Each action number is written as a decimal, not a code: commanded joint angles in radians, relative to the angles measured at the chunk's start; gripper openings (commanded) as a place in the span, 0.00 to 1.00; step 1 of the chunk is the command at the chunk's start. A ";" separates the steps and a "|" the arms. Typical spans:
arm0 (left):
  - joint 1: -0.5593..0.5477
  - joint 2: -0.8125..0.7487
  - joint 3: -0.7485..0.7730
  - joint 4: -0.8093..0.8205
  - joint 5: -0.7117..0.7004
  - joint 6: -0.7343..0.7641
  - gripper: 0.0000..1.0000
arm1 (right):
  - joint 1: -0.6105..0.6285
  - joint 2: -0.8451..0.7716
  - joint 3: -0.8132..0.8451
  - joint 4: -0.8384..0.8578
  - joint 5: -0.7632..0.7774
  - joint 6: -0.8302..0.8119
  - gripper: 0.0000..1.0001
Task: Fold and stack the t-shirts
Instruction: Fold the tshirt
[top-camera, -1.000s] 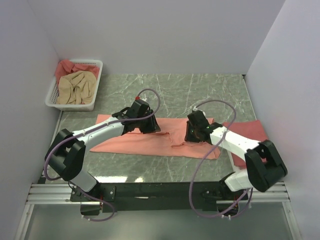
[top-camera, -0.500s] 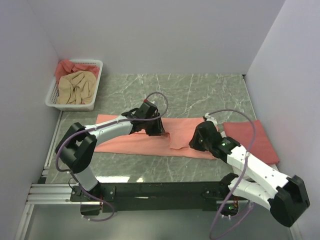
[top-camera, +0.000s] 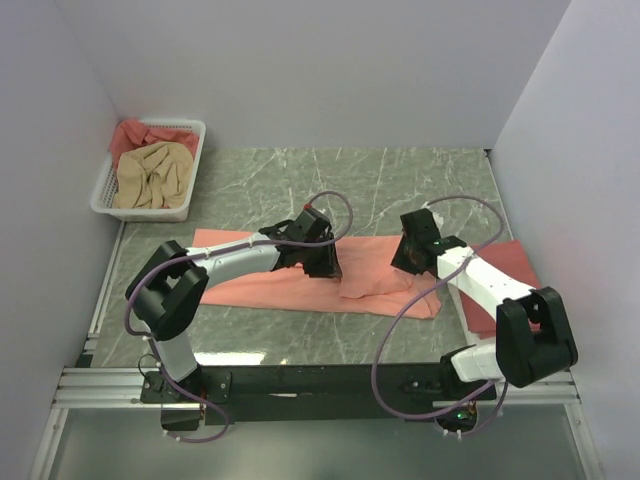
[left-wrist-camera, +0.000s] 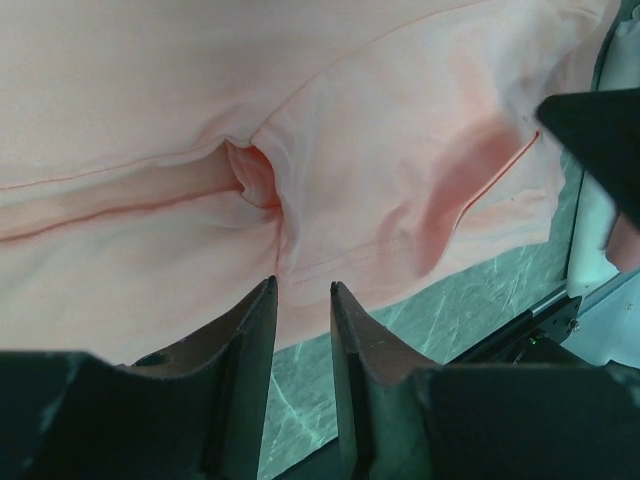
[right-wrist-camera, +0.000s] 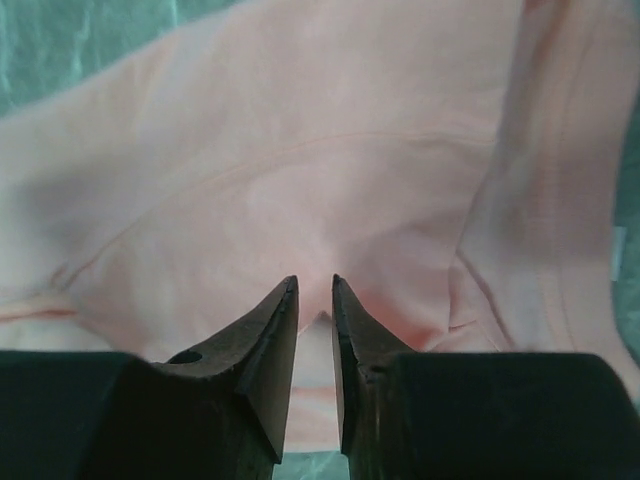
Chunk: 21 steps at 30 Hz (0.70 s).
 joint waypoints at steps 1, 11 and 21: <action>-0.003 -0.018 0.032 0.006 -0.022 0.018 0.33 | 0.001 -0.001 -0.032 0.064 -0.070 -0.019 0.27; -0.003 -0.009 0.048 0.019 0.003 0.020 0.33 | 0.000 -0.326 -0.290 0.027 -0.113 0.029 0.27; -0.021 0.048 0.117 0.026 0.041 0.014 0.33 | 0.001 -0.438 -0.378 0.023 -0.129 0.133 0.24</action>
